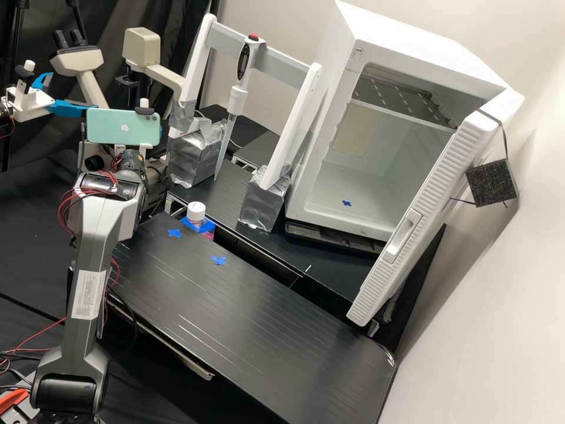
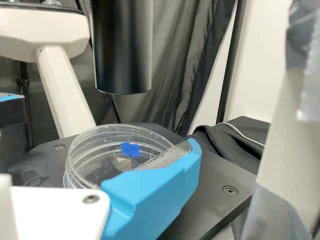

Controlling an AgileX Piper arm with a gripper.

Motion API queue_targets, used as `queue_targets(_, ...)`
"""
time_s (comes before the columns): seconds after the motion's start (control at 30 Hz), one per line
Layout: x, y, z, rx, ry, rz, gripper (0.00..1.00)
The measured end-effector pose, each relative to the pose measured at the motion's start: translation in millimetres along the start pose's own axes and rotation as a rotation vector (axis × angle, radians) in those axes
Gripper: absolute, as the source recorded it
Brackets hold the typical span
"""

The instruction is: Move the petri dish to the bench

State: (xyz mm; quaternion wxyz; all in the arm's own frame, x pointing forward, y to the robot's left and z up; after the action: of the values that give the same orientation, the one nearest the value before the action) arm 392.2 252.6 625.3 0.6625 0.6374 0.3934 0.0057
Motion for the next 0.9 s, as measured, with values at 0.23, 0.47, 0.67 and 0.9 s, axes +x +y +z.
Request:
queue_targets(0.23,0.1,-0.3,-0.3,-0.024,0.001,-0.001,1.00)
queue_targets(0.47,-11.8,7.1,-8.1,0.003,-0.007,0.018,1.00)
queue_targets(0.67,-22.2,19.6,-20.0,0.006,0.024,0.055,1.00)
queue_targets(0.9,-21.7,18.9,-17.4,0.015,0.024,0.062,1.00)
